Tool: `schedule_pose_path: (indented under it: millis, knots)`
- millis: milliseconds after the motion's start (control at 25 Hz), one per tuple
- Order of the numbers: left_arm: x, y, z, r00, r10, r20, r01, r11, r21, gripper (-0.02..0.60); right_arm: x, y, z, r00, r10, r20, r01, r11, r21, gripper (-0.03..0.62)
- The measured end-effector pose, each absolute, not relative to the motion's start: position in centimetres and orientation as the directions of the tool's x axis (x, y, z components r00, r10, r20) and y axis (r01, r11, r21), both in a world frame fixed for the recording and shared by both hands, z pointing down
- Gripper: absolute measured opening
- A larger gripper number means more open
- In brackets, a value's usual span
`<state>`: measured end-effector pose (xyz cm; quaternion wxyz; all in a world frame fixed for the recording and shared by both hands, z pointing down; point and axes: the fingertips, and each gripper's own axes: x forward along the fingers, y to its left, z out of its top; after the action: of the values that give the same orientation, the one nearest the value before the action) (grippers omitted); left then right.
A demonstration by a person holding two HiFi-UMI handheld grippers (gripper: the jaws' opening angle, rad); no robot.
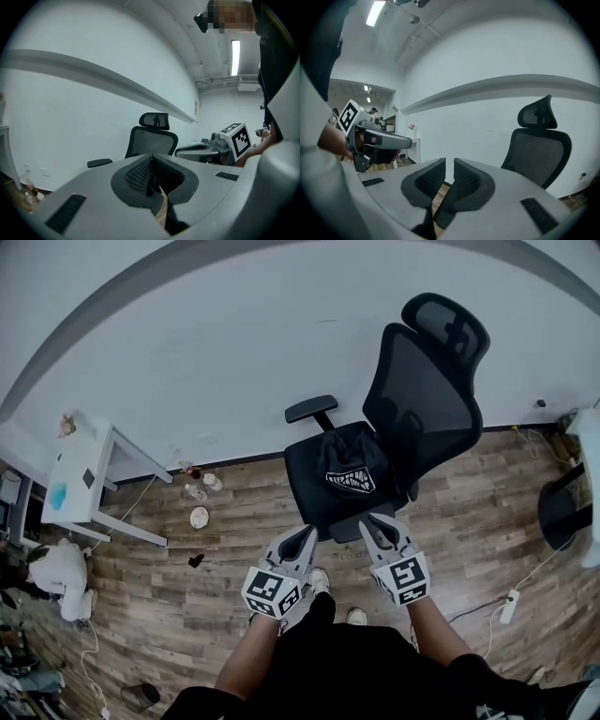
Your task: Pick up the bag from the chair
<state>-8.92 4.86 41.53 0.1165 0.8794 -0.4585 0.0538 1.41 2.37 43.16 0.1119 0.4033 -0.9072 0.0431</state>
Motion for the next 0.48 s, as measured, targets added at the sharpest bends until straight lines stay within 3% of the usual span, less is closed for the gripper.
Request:
schedule_pose_path:
  millis: [480]
  knots:
    - [-13.2, -4.1, 42.4, 0.634, -0.749, 0.194, -0.772, -0.595, 0.226, 0.025, -2.6, -5.5, 43.6, -0.594, -0.747, 0.298, -0.776, 0.63, 0.036, 0.046]
